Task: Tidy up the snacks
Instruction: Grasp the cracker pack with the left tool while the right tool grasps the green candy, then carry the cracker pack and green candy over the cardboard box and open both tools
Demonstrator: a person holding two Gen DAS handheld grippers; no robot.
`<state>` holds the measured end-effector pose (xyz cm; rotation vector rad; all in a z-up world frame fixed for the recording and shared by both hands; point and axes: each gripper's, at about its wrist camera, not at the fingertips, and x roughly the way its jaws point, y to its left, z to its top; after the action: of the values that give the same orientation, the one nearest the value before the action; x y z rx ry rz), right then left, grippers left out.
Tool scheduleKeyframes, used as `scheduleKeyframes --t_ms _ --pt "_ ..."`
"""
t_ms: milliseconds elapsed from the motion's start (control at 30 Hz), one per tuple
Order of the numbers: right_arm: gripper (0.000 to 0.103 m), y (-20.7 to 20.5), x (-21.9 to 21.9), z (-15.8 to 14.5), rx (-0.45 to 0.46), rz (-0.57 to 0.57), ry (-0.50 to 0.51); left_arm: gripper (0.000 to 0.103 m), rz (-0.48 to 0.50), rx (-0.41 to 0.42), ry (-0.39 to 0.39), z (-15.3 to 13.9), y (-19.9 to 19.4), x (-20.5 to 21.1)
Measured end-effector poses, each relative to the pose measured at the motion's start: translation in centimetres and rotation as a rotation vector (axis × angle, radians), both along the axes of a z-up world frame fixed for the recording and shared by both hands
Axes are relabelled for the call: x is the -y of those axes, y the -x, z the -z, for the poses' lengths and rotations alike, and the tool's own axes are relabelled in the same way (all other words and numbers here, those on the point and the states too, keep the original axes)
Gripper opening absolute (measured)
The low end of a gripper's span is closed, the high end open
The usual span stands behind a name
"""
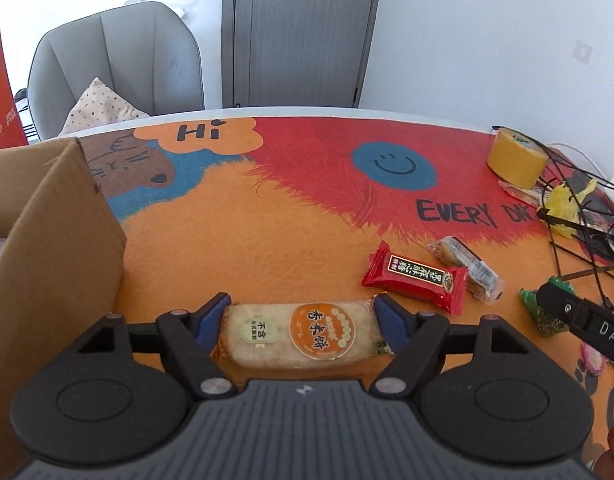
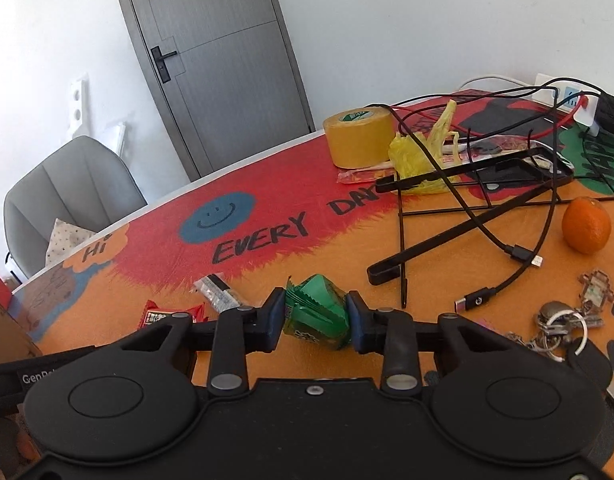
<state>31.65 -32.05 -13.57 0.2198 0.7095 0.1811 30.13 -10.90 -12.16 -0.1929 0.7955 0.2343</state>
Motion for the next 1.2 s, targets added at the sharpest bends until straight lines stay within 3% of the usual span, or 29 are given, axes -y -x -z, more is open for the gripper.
scheduleKeyframes --t_ms 400,1200 --pt "0.033 4.3 0.5 -1.7 0.024 0.025 -0.074 0.077 0.017 0.089 -0.001 -3.3 3.3 -0.7" --pt "0.033 11.2 -4.9 -7.6 0.149 -0.1 -0.158 0.077 -0.003 0.257 0.035 -10.3 12.5 -5.7"
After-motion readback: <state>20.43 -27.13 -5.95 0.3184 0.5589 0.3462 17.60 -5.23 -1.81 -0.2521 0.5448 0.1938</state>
